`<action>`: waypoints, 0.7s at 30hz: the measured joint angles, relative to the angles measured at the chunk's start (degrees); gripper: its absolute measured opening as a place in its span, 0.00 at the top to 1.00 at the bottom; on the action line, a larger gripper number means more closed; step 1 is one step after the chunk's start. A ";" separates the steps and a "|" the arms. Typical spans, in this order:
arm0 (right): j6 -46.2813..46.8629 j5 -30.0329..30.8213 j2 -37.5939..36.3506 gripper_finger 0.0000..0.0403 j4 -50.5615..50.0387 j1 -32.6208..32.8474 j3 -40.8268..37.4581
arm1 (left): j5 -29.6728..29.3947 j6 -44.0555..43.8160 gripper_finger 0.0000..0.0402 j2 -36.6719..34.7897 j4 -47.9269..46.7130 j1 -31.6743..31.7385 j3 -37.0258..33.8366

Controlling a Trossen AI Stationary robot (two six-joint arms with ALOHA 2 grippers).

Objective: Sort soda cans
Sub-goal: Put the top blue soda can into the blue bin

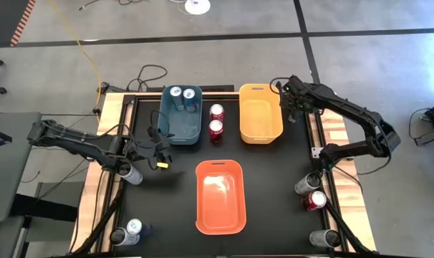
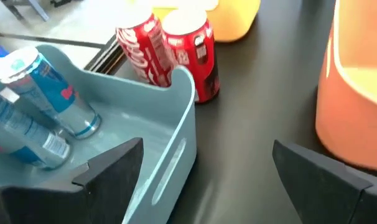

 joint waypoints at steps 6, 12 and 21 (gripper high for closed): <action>-4.40 -0.99 -0.11 0.50 -1.06 3.77 0.47 | -0.02 0.60 0.12 -0.02 2.60 0.00 0.00; -8.29 -1.92 0.00 0.50 -3.23 9.10 4.35 | 0.00 0.76 0.12 -0.02 3.97 0.00 0.00; -11.92 0.83 -0.02 0.50 -9.52 18.20 13.43 | 0.00 0.08 0.12 -0.02 4.05 0.00 0.00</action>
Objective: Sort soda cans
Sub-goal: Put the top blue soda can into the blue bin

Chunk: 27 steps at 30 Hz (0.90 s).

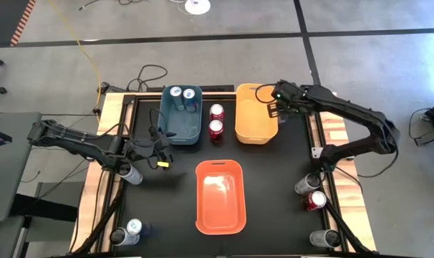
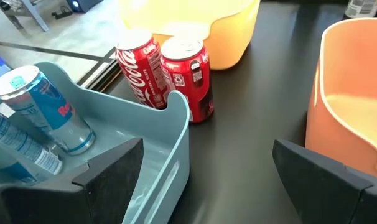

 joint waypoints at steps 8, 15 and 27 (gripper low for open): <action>-1.37 4.32 -0.04 0.50 -3.14 6.32 7.32 | 0.00 0.18 0.12 0.02 2.40 0.00 0.00; -2.74 4.05 -0.04 0.50 -2.25 13.47 12.73 | 2.70 8.37 0.12 0.02 14.49 -0.02 0.00; -11.99 3.93 1.48 0.50 17.57 29.94 15.85 | 11.09 16.69 0.12 3.52 27.61 -0.02 1.59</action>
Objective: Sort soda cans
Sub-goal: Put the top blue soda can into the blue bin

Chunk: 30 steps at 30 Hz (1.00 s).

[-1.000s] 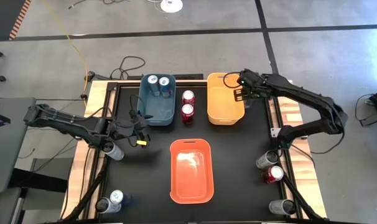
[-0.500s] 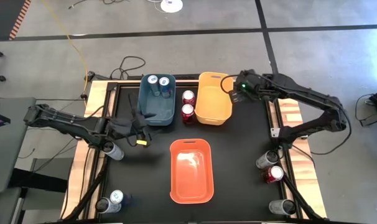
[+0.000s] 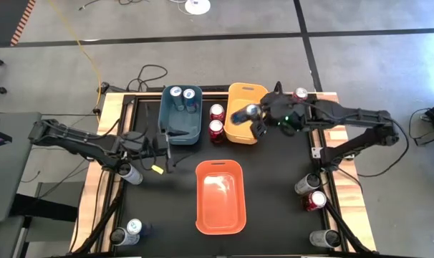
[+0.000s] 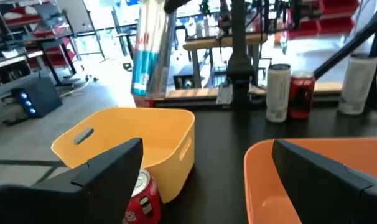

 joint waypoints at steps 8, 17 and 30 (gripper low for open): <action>-1.55 -0.13 4.96 0.49 4.80 4.04 -0.01 | -0.32 4.13 0.12 10.90 -0.13 1.35 9.16; -3.37 -3.72 9.94 0.49 8.33 4.84 -0.01 | -0.85 7.43 0.07 19.92 -2.85 4.60 18.68; -10.62 -4.81 13.34 0.49 16.17 5.37 -0.03 | -0.05 8.78 0.01 30.52 -4.36 5.53 28.05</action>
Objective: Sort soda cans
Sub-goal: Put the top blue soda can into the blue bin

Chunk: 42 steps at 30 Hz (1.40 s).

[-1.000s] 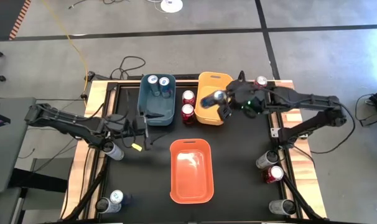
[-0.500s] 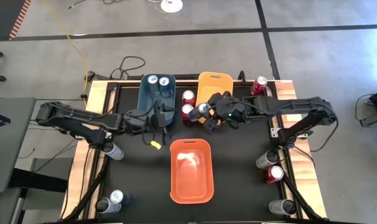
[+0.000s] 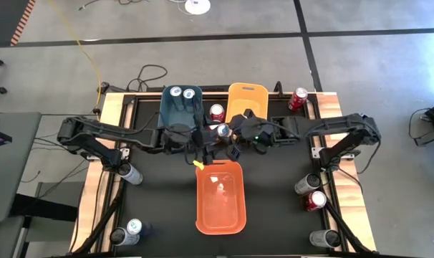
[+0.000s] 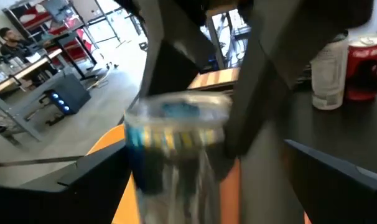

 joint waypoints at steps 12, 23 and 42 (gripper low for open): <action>-0.96 0.05 1.02 0.49 -0.17 0.09 -0.04 | -0.60 -1.12 0.16 0.23 -2.97 0.41 1.32; -0.94 0.16 1.07 0.48 0.07 0.09 -0.04 | -2.01 -2.83 0.38 -0.30 -3.88 0.81 1.27; -2.00 4.95 -4.25 0.27 6.01 1.79 0.02 | -15.69 -5.78 0.42 -11.26 -5.24 4.51 -2.28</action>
